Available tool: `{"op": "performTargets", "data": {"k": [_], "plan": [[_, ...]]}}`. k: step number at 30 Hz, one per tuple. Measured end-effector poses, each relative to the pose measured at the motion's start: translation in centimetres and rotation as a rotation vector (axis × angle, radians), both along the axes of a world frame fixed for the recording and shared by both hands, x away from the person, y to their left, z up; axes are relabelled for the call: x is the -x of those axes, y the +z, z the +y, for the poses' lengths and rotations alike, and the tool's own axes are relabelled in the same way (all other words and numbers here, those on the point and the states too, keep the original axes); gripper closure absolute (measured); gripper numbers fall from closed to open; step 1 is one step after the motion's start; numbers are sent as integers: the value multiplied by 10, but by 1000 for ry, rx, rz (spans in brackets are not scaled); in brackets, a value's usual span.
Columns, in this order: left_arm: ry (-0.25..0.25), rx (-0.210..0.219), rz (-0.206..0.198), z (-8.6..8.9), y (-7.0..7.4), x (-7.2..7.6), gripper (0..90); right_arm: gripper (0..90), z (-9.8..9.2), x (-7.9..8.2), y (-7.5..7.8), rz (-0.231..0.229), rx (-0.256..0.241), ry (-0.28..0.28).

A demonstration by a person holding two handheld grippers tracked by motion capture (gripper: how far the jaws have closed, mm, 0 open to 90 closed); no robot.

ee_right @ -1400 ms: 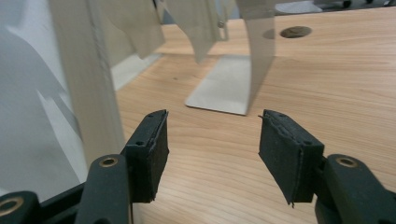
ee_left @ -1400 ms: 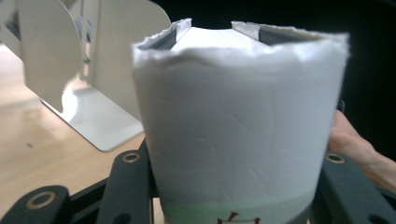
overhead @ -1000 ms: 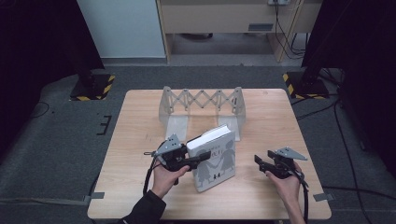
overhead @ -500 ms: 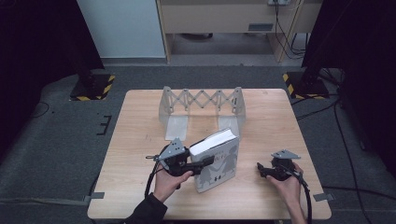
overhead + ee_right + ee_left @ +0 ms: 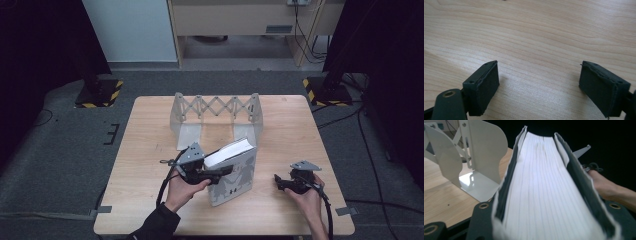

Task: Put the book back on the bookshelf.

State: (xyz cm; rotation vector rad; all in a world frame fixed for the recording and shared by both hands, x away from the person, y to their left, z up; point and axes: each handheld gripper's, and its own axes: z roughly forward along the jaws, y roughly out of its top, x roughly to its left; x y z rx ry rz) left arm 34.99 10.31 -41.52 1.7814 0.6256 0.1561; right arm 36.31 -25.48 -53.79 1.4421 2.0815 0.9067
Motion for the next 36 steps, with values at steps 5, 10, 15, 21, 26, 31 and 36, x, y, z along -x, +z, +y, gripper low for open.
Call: {"op": "performTargets", "data": {"k": [5,10,15,21,26,31,36], "plan": [[2,-59,-24,-5,10,-3,395,151,0,0,0,0,-2,0],[-5,-124,-8,-7,14,-4,416,149,0,0,0,2,-1,2],[-9,-132,1,-7,15,-5,432,145,0,0,0,2,0,2],[-23,-143,17,-7,16,-6,453,130,1,0,0,7,1,2],[-36,-142,38,-7,17,-6,466,129,1,0,0,8,0,0],[-33,-135,30,-7,17,-4,478,128,1,-1,0,7,2,0],[-23,-119,20,-8,17,-3,484,126,1,-1,0,8,1,-3]]}}
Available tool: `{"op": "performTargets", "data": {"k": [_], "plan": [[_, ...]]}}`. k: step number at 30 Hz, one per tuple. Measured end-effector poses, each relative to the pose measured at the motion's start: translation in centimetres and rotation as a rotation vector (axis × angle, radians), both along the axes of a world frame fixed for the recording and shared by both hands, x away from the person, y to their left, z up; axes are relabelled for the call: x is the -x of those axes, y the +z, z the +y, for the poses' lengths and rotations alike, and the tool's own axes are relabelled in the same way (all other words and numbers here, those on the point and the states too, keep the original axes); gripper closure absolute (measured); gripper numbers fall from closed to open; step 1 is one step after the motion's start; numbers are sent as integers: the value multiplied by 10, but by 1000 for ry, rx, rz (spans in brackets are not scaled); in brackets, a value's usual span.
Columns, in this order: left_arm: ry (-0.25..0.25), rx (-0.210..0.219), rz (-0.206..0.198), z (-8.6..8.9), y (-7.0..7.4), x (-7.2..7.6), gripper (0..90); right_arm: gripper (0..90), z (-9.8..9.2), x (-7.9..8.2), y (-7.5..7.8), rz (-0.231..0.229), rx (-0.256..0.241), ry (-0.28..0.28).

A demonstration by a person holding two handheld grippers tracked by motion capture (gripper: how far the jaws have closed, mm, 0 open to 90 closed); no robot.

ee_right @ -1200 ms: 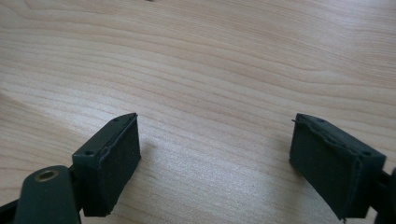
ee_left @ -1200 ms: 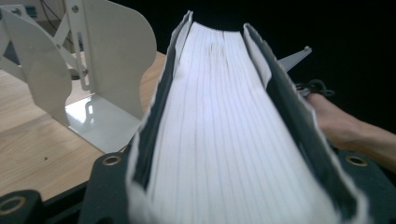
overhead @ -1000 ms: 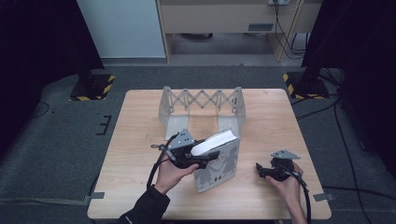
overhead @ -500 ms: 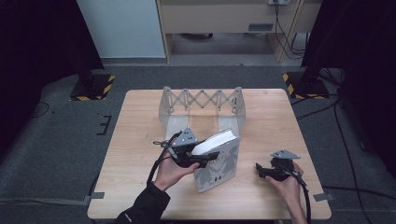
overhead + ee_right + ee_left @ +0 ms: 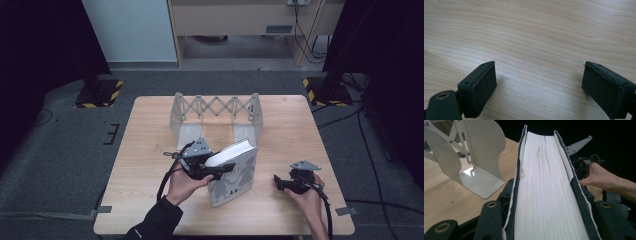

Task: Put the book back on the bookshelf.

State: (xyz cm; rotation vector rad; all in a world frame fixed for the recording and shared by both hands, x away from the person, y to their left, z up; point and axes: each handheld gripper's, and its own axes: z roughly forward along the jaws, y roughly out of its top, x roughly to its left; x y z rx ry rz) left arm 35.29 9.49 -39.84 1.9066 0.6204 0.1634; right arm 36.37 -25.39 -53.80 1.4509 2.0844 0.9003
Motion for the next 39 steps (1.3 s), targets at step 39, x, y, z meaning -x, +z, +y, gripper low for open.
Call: {"op": "performTargets", "data": {"k": [39], "plan": [[32,-48,-27,-4,12,7,510,117,0,0,0,2,1,-2]]}}
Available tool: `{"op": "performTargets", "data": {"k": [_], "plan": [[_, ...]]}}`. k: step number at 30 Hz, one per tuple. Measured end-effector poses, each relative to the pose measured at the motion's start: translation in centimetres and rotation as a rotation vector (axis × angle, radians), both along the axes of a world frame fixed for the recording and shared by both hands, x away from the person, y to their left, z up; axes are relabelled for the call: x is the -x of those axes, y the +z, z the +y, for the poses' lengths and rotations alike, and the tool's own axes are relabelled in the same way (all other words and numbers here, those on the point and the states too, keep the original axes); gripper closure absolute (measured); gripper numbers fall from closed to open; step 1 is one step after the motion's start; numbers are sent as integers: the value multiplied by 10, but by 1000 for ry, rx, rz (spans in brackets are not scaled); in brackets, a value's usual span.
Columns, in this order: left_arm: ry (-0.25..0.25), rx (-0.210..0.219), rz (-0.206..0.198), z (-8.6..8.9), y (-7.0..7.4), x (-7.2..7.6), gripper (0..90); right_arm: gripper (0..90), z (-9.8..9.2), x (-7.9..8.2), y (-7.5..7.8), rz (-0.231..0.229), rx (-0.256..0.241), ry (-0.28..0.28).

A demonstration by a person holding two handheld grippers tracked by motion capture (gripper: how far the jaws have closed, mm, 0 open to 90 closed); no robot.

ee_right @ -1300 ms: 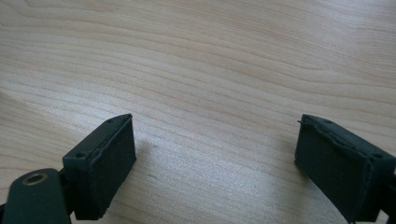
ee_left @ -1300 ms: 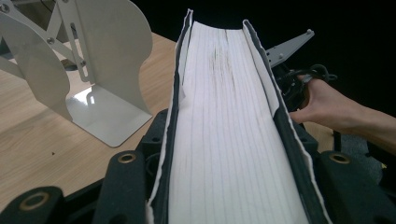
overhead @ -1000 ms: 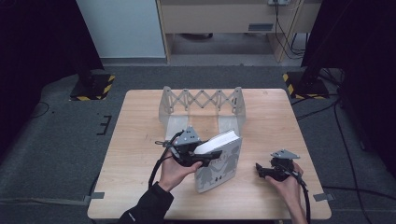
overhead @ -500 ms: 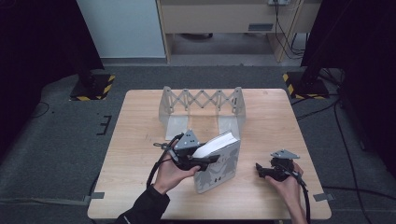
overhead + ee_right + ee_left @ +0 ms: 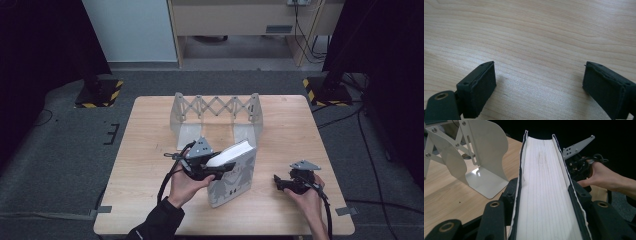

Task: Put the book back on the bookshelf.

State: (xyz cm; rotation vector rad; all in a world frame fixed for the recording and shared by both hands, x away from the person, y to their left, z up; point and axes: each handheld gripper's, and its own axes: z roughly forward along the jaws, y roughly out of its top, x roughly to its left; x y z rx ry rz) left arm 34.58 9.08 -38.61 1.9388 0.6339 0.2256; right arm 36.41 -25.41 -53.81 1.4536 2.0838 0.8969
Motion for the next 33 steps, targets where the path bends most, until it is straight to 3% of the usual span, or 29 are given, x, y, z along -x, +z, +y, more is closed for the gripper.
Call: {"op": "performTargets", "data": {"k": [6,15,20,26,33], "plan": [[31,-4,-23,4,10,1,511,117,0,0,0,0,0,0],[98,8,-16,28,27,-3,512,116,0,0,0,0,0,0],[184,-6,-50,46,40,-7,512,116,0,0,0,0,0,0],[284,16,-69,76,46,-14,512,116,0,0,0,0,0,0],[394,-31,-70,97,51,-27,512,113,0,0,0,-2,0,-1]]}}
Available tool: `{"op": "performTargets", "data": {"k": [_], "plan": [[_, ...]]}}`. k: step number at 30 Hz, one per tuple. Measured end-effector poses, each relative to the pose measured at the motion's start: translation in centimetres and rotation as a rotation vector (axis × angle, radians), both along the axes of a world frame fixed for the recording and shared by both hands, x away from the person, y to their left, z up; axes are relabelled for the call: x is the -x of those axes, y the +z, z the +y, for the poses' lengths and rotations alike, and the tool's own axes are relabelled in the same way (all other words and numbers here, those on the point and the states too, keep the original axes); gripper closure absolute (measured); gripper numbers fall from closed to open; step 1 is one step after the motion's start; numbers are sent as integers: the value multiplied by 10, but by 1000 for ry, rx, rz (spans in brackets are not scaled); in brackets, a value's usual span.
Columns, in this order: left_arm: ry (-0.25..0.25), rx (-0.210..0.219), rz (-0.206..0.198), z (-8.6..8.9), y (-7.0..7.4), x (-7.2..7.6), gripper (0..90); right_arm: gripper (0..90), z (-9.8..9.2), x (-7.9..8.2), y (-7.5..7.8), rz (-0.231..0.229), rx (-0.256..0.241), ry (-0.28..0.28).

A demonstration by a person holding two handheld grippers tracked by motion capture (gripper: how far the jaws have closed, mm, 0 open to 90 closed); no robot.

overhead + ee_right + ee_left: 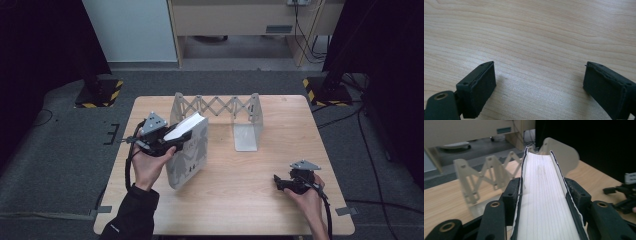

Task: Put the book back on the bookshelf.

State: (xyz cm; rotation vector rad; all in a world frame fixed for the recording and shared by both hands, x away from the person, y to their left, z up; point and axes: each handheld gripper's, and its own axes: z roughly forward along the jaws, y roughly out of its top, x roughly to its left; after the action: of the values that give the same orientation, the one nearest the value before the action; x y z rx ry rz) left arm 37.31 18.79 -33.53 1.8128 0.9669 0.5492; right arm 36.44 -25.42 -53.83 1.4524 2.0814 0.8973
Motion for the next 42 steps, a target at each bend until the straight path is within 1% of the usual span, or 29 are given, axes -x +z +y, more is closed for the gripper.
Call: {"op": "performTargets", "data": {"k": [2,5,8,10,13,18,21,25,27,29,32,35,37,42], "plan": [[33,-11,0,5,2,-6,513,113,0,0,0,1,-1,-1],[89,-3,-6,13,5,-15,513,113,0,0,0,0,0,0],[132,5,-13,18,7,-23,513,113,0,0,0,0,0,0],[154,11,-11,19,8,-31,513,112,0,0,0,0,0,0],[172,19,2,19,9,-40,513,110,0,0,0,0,0,1],[197,20,4,13,6,-56,513,110,0,0,0,0,0,1],[215,16,-3,8,3,-65,513,110,0,0,0,0,0,1],[245,37,-17,3,0,-78,513,110,0,0,0,-1,-1,-3],[261,44,-34,1,-2,-83,513,110,0,0,0,-1,-1,-3],[276,41,-35,-3,-4,-88,513,110,0,0,0,-1,-1,-3],[276,21,-28,-10,-6,-95,513,110,0,0,0,-1,-1,-3],[290,41,-25,-14,-10,-101,513,110,0,0,0,-3,0,-2],[298,54,-36,-17,-13,-105,513,110,0,0,0,0,-2,-3],[321,53,-55,-27,-19,-115,513,110,0,0,0,-1,-1,-3]]}}
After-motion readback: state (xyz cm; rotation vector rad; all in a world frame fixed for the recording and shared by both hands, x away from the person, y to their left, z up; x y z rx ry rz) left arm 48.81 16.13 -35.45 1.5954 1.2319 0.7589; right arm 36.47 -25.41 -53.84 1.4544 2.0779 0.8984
